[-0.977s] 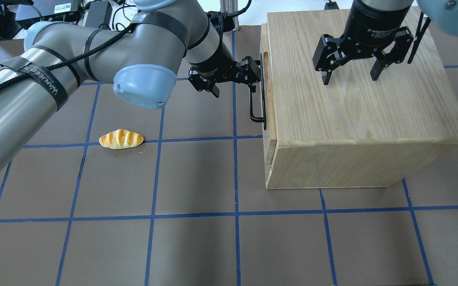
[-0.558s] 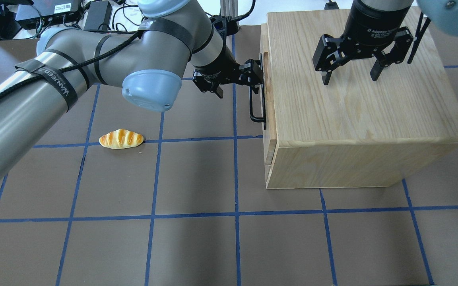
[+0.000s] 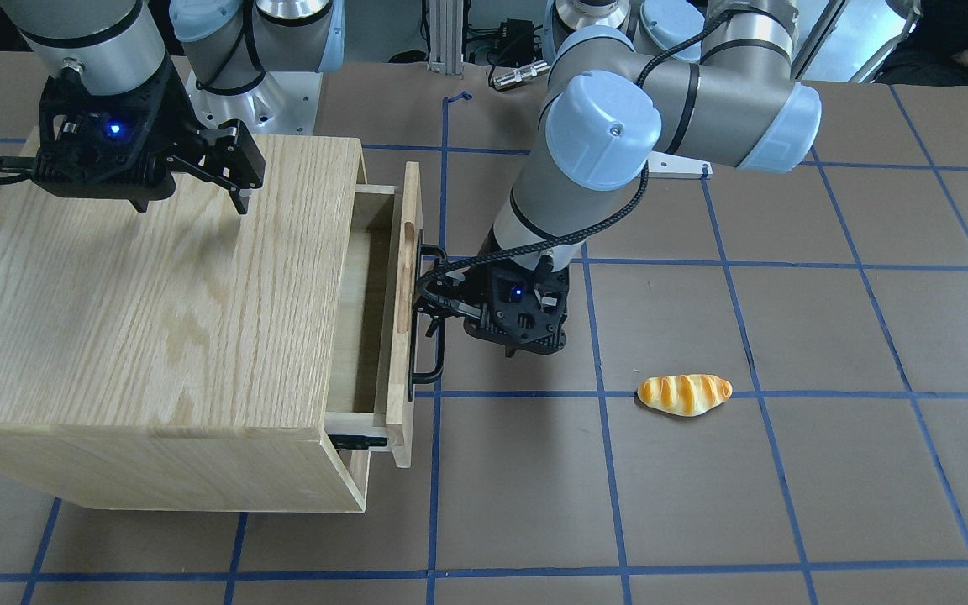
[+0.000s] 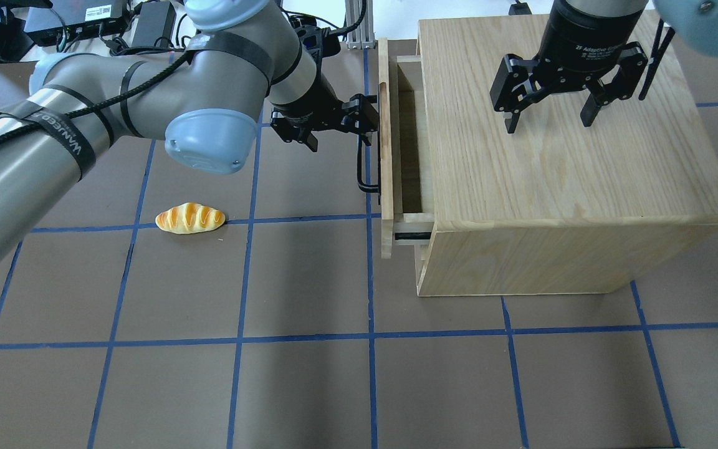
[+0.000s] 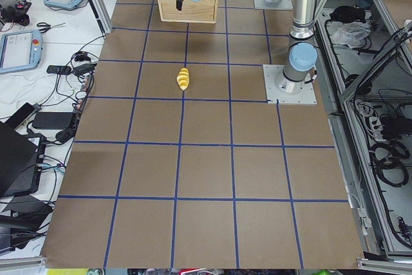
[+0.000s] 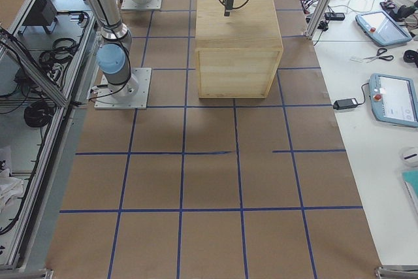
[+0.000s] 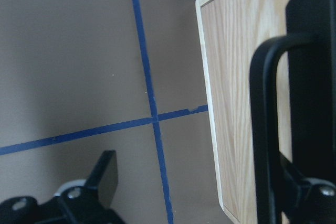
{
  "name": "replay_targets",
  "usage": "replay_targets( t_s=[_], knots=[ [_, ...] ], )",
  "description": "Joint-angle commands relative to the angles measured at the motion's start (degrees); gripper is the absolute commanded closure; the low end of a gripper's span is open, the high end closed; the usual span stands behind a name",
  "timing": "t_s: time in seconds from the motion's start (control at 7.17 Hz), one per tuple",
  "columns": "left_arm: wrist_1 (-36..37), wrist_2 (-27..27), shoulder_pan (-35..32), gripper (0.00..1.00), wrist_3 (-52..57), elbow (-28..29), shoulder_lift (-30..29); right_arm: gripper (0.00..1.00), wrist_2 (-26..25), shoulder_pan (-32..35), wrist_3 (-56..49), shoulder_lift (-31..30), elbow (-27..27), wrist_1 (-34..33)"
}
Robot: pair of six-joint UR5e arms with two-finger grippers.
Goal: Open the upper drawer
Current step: 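Pull the handle with the left gripper, sliding the drawer out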
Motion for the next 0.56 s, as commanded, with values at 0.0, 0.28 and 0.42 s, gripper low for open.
replay_targets(
  t_s=[0.0,0.28,0.42],
  knots=[
    [-2.0,0.6,4.3,0.00,1.5,-0.8,1.8,0.00,0.0,0.0,0.0,0.0,0.0,0.0],
    [-6.1,1.9,7.1,0.00,4.6,-1.3,3.7,0.00,0.0,0.0,0.0,0.0,0.1,0.0],
    [-7.0,1.9,9.0,0.00,6.3,-1.7,4.7,0.00,0.0,0.0,0.0,0.0,0.0,0.0]
  ],
)
